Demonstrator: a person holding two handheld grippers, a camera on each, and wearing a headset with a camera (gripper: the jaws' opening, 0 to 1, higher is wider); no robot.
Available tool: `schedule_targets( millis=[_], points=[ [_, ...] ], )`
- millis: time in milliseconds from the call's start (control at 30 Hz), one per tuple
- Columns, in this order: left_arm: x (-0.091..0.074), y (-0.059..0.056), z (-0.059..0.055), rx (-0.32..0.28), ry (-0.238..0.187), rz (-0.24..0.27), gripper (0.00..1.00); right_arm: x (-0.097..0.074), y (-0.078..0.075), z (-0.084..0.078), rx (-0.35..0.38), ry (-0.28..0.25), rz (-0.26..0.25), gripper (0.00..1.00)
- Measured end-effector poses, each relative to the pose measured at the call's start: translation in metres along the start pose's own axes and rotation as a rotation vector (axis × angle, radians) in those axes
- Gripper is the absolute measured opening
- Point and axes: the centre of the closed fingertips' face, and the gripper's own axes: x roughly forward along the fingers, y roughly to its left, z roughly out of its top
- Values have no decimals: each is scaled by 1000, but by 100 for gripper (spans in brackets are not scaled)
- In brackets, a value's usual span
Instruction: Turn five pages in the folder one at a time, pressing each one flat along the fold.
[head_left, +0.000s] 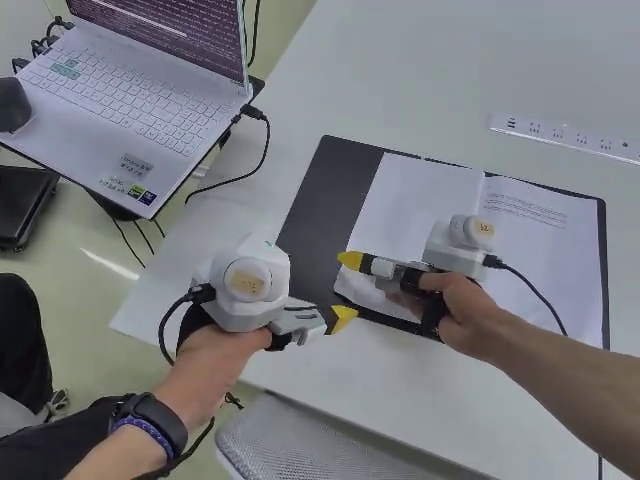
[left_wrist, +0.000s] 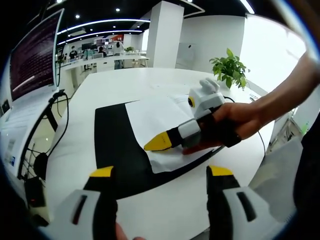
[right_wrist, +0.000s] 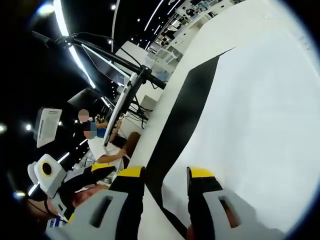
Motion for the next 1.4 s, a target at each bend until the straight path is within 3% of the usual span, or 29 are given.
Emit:
schedule_targets(
  millis=[133,267,533,800,933,1133,1400],
  points=[
    [4,-1,1,-1,0,-4,72,-8,-1,2,-7,-7,-6,36],
    [8,-3,2,3,0,-10,70,-18,-5,13,-6,-33,-5,40],
    [21,-6,2,9,10,-32,67,-51,14,34,-48,-98,-12,41],
    [31,-9,9,26,7,-51,63,-78,13,41,-84,-120,-39,42],
    [39,-12,8,15,3,-70,57,-92,-3,46,-80,-128,-59,42],
    [56,-16,3,8,6,-96,38,-106,-11,49,-64,-155,-78,41],
    [75,-12,-10,-10,56,-94,22,-121,-26,46,-14,-184,-100,40]
  ],
)
